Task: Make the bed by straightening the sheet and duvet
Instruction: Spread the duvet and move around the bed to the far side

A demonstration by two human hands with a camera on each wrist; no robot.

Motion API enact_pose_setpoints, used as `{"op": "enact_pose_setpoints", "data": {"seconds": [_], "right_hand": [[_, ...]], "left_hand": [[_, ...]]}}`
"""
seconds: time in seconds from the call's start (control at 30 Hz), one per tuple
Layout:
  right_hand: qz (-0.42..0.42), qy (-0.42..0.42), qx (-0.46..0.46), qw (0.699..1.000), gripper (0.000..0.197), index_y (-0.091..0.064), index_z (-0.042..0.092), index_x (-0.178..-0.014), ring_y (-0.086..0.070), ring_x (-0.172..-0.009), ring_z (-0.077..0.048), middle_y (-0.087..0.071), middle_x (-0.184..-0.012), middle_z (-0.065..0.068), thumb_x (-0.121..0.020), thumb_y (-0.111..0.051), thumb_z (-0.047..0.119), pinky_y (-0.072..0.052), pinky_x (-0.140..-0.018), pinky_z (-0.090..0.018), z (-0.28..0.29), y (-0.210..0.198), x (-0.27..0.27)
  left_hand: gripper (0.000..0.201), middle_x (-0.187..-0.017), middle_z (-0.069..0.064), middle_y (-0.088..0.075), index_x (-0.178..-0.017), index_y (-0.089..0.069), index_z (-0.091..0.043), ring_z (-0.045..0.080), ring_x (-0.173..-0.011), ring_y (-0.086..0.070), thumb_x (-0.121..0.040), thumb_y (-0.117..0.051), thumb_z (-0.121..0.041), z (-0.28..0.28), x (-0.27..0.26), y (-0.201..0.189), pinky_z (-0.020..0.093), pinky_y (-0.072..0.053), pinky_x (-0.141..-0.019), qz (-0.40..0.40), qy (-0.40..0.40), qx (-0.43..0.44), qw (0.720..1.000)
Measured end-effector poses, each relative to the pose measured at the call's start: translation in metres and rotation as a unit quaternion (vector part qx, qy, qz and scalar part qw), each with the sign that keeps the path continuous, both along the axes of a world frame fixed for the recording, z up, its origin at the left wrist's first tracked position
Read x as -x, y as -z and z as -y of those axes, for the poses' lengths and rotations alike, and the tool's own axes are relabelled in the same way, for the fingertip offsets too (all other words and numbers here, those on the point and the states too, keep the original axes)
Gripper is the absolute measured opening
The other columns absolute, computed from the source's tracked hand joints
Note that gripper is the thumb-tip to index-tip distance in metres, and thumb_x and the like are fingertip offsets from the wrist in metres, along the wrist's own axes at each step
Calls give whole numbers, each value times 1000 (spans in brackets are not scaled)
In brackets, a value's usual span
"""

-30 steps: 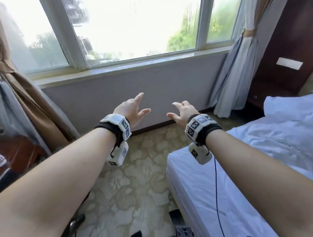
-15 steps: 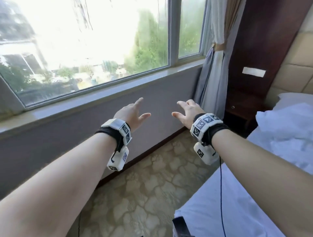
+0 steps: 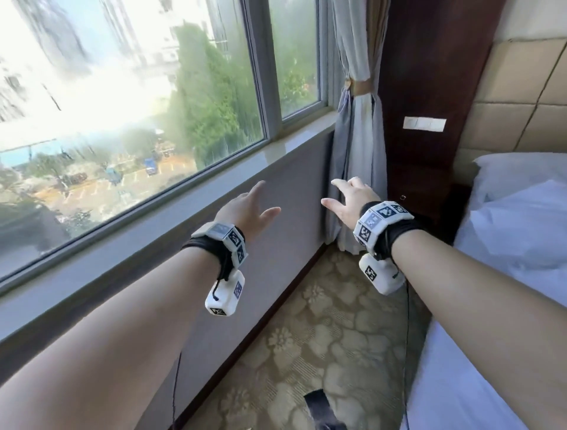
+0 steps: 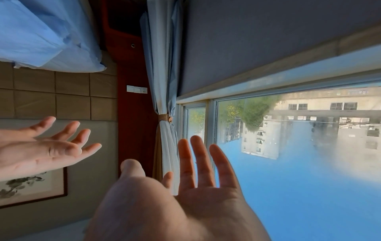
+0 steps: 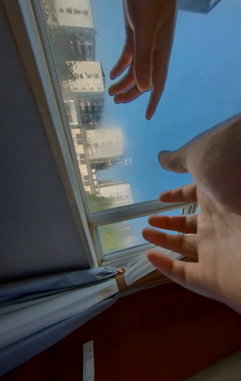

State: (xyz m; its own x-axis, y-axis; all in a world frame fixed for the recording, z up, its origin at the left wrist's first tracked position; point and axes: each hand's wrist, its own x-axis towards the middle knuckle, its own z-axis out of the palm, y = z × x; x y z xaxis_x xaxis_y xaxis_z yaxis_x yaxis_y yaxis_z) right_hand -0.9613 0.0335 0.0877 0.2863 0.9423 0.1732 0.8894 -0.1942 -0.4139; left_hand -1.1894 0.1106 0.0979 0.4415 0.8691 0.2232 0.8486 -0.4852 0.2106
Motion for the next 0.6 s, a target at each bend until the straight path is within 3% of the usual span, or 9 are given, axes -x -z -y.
{"op": "enact_pose_setpoints", "data": {"seconds": [0.1, 0.3, 0.47, 0.6], "right_hand": [[0, 1, -5, 1000, 57, -38, 25, -140, -36, -129, -27, -40, -138, -7, -92, -45, 53, -34, -104, -39, -61, -2, -18], [14, 29, -5, 999, 57, -38, 25, -140, -38, -128, -25, -41, -137, -5, -91, -45, 54, -37, -103, -39, -146, -22, -77], [26, 107, 0, 994, 59, -36, 24, -141, -40, -127, -25, -41, -137, -6, -91, -44, 54, -38, -102, -41, -191, -25, -157], [29, 190, 3, 981, 58, -37, 23, -140, -41, -125, -27, -41, -137, -7, -91, -45, 53, -40, -100, -40, -218, -17, -227]], "left_hand": [[72, -120, 7, -58, -150, -17, -29, 27, -105, -57, -90, -46, -56, -63, -22, -15, 36, -46, -83, -3, 14, -3, 1000], [72, -128, 7, -55, -151, -12, -26, 26, -110, -56, -92, -41, -57, -167, -91, -39, 34, -45, -81, -11, 60, -10, 998], [73, -127, 8, -56, -150, -15, -27, 28, -109, -56, -91, -43, -58, -252, -184, -40, 38, -48, -83, 7, 133, -16, 991], [71, -122, 7, -57, -149, -18, -29, 26, -98, -58, -90, -45, -58, -316, -281, -32, 34, -47, -72, 25, 202, -21, 979]]}}
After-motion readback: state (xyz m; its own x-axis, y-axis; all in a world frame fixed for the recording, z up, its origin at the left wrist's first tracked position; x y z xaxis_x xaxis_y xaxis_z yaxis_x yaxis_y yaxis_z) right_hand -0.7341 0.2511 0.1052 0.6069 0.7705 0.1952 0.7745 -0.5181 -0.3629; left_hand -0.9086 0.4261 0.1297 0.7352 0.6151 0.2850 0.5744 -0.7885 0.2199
